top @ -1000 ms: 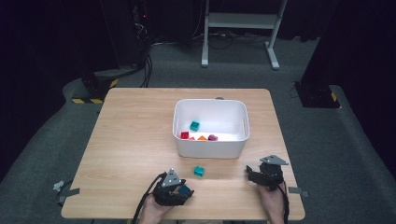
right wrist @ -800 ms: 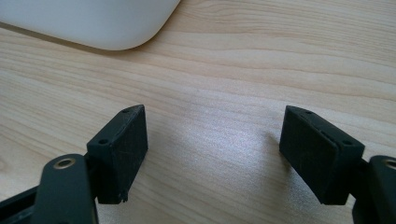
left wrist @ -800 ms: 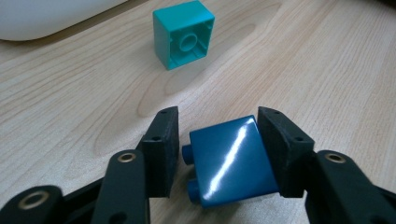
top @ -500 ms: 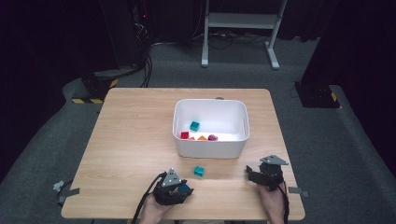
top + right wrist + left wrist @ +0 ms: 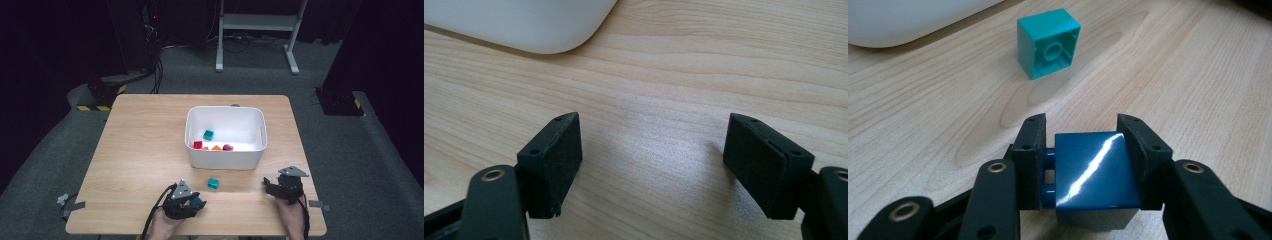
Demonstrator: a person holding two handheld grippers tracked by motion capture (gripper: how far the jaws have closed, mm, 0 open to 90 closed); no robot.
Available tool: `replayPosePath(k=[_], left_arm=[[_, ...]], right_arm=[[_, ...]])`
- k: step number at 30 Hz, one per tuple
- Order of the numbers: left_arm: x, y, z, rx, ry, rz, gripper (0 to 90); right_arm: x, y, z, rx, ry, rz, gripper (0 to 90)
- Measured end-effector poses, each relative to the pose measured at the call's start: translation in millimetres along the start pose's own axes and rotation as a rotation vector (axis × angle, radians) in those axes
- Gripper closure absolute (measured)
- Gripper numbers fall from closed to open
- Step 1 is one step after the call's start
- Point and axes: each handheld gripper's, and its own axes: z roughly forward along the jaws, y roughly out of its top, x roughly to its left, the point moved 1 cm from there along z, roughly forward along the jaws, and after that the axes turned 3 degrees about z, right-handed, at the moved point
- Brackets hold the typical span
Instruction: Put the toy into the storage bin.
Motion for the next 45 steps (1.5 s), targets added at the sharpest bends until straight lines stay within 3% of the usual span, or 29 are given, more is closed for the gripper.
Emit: replayPosePath(k=[28, 45], left_arm=[[13.4, 13.7, -22.3, -0.053, 0.009, -0.026, 56.7], [28.8, 27.7, -47.6, -0.112, 0.023, -0.048, 56.7]], right_arm=[[-0.2, 0.1, 0.1, 0.0, 0.001, -0.002, 23.3], [-0.2, 0.1, 0.1, -0.001, 0.0, -0.002, 23.3]])
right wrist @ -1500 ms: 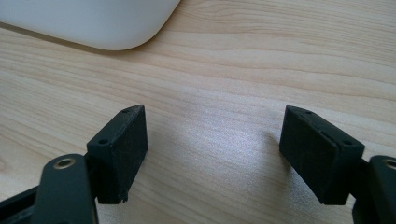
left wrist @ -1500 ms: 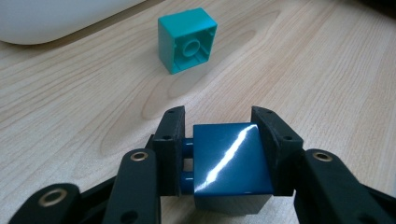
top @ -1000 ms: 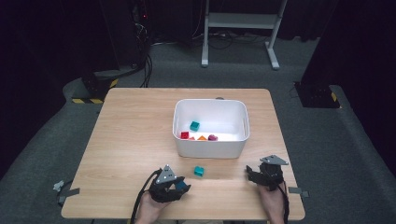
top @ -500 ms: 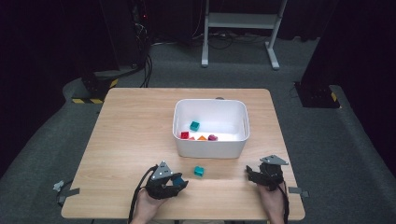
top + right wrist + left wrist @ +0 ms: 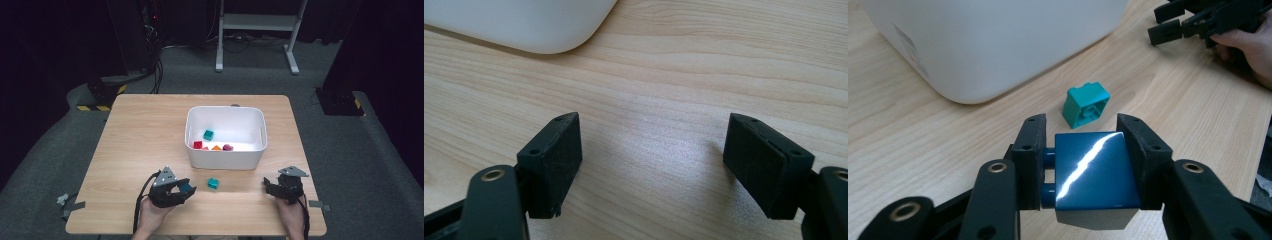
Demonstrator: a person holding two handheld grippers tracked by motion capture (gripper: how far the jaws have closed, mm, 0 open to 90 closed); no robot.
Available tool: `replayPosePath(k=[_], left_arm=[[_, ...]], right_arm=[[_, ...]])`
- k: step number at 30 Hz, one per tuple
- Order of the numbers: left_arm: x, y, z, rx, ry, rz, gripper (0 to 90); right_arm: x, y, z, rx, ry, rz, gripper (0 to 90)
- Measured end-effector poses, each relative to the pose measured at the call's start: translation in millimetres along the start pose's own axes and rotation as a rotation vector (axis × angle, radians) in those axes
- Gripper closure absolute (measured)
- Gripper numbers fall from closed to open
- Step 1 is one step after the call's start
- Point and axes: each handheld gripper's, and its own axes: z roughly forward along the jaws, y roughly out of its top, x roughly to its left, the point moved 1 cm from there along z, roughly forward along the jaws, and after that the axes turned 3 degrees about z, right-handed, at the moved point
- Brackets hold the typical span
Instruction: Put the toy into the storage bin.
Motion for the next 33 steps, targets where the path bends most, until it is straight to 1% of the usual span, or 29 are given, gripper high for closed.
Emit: replayPosePath(k=[2, 6, 11, 15, 23, 27, 29, 33], left_arm=[[2.6, 3.0, -3.2, -0.009, 0.001, -0.001, 56.7], [8.5, 7.5, -7.6, -0.022, 0.003, -0.022, 56.7], [13.3, 13.7, -12.5, -0.032, 0.006, -0.029, 56.6], [16.1, 22.0, -17.4, -0.038, 0.014, -0.017, 56.6], [23.0, 44.9, -30.9, -0.062, 0.022, -0.003, 56.6], [24.7, 59.5, -38.6, -0.085, 0.027, 0.008, 56.6], [25.8, 67.5, -42.9, -0.099, 0.02, 0.011, 56.6], [28.6, 83.5, -48.5, -0.111, 0.027, 0.027, 56.6]], right_arm=[[0.2, 0.0, -0.1, 0.001, 0.0, 0.003, 23.3], [0.0, 0.0, 0.0, 0.0, 0.0, 0.001, 23.2], [0.1, 0.0, 0.0, 0.001, 0.0, 0.003, 23.2], [0.1, 0.0, 0.0, 0.001, 0.0, 0.003, 23.2], [0.1, 0.0, 0.0, 0.0, 0.0, 0.003, 23.2], [0.0, 0.0, 0.0, 0.0, 0.0, 0.001, 23.2], [0.0, 0.0, 0.0, 0.0, 0.0, 0.0, 23.2], [0.0, 0.0, 0.0, 0.0, 0.0, 0.0, 23.2]])
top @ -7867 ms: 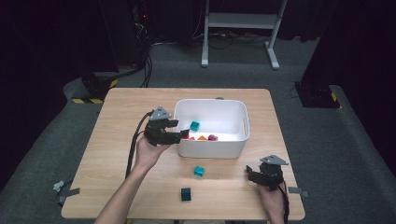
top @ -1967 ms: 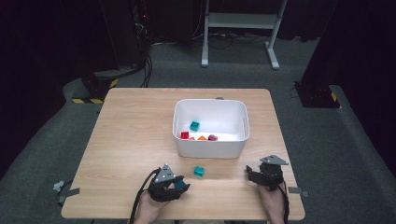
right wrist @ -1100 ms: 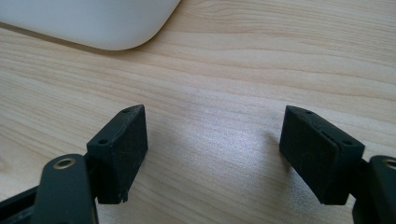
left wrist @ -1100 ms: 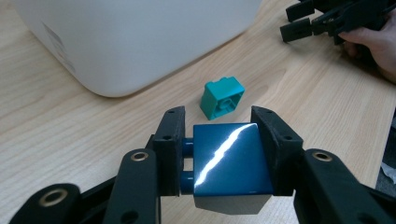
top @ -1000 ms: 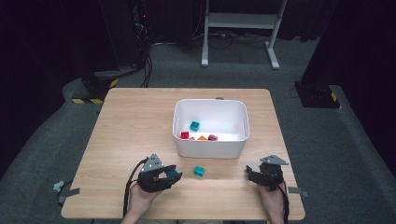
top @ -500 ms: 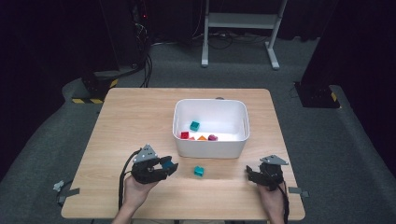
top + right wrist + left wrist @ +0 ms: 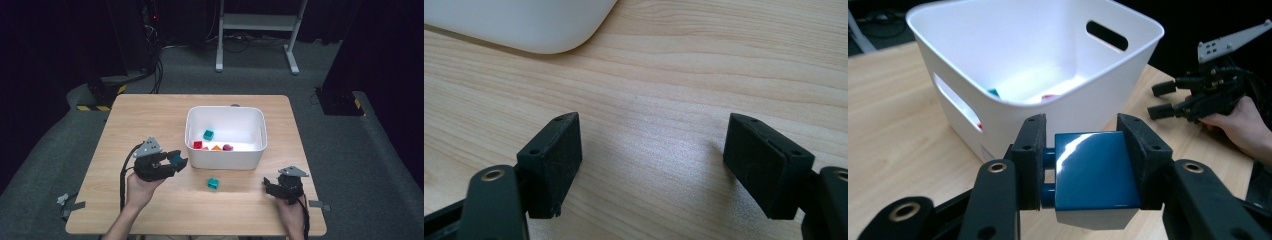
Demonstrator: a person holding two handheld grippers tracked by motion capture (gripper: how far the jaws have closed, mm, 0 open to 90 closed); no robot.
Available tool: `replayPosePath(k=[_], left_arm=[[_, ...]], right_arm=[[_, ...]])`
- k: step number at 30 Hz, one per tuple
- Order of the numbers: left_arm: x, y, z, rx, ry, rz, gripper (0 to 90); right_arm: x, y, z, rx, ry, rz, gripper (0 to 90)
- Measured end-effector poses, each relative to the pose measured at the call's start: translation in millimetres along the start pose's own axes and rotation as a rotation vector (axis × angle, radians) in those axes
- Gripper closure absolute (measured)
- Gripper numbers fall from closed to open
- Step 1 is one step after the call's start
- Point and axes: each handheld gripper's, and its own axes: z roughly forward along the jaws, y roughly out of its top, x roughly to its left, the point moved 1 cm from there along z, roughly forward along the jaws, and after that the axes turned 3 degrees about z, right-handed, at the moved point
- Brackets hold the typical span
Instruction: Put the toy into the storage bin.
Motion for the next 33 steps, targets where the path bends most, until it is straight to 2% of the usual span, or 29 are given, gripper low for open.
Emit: replayPosePath(k=[5, 9, 12, 16, 21, 25, 33], left_arm=[[5.9, 20.0, 3.5, -0.006, -0.001, 0.009, 56.6], [11.0, 36.6, 8.5, -0.032, -0.02, -0.028, 56.6], [12.0, 48.6, 15.3, -0.04, -0.021, -0.025, 56.6], [12.4, 59.6, 28.0, -0.023, -0.016, -0.007, 56.6], [14.9, 66.5, 40.1, -0.008, -0.002, -0.01, 56.6], [20.5, 68.8, 48.4, 0.001, -0.007, -0.031, 56.5], [27.8, 74.1, 64.3, 0.015, 0.023, -0.041, 56.5]], right_arm=[[0.2, -0.1, -0.1, 0.0, 0.0, 0.001, 23.2], [0.2, 0.0, -0.1, 0.0, 0.0, 0.002, 23.2], [0.0, 0.0, 0.0, 0.0, 0.001, -0.001, 23.2], [0.1, 0.0, 0.0, 0.001, 0.0, 0.002, 23.2], [0.2, 0.0, 0.0, 0.001, 0.0, 0.002, 23.2], [0.1, 0.0, 0.0, 0.001, 0.0, 0.002, 23.2], [0.2, 0.0, -0.1, 0.001, 0.0, 0.002, 23.2]])
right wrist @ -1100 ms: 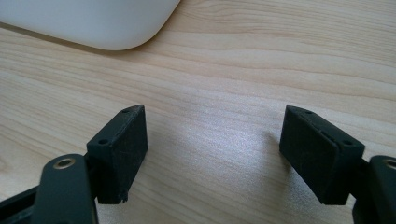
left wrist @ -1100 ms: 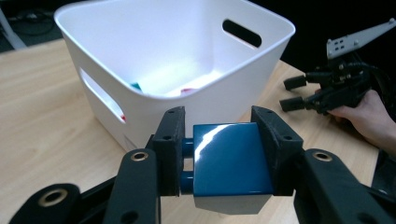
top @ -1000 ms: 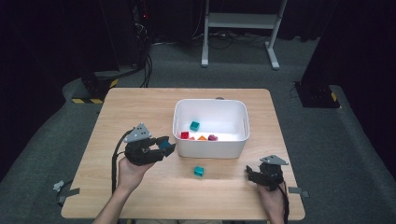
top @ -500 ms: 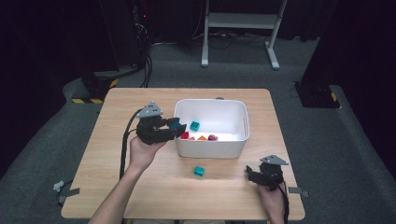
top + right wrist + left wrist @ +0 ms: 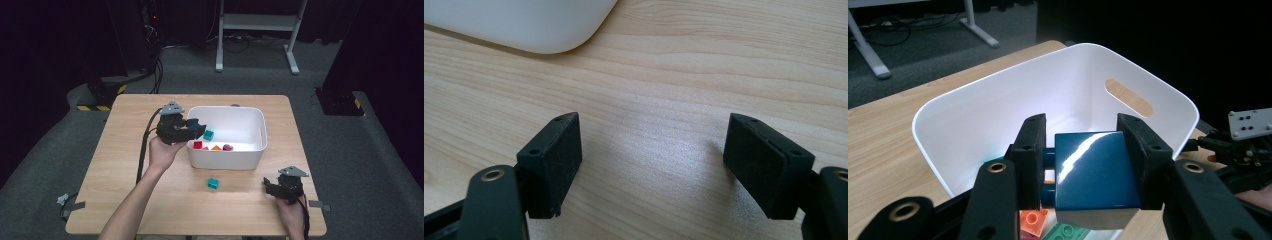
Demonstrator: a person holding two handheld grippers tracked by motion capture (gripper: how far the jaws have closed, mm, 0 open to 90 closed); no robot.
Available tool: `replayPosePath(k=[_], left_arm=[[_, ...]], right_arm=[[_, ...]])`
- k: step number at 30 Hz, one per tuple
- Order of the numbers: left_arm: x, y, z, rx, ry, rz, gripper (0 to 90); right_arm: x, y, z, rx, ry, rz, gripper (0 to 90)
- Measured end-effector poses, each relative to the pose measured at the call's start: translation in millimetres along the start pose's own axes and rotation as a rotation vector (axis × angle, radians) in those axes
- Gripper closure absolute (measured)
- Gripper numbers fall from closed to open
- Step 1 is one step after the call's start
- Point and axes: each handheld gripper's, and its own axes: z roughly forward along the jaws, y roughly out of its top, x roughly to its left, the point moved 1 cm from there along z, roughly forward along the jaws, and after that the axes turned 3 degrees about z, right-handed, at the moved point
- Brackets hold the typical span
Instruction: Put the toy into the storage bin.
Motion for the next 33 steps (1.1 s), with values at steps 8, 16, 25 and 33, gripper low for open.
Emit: replayPosePath(k=[8, 16, 25, 33], left_arm=[[5.3, -1.5, 13.8, 0.029, 0.038, 0.01, 56.3], [1.2, -4.4, 26.7, 0.069, 0.04, 0.041, 55.0], [-0.8, -7.9, 27.1, 0.062, 0.031, 0.036, 41.0], [-4.3, -9.8, 12.9, 0.045, 0.04, 0.061, 38.1]], right_arm=[[0.0, 0.0, 0.0, 0.0, 0.0, 0.0, 23.2], [0.0, 0.0, 0.0, 0.0, 0.0, 0.0, 23.2], [0.0, 0.0, 0.0, 0.0, 0.001, -0.002, 23.1], [0.0, 0.0, 0.0, 0.0, 0.001, -0.001, 23.1]])
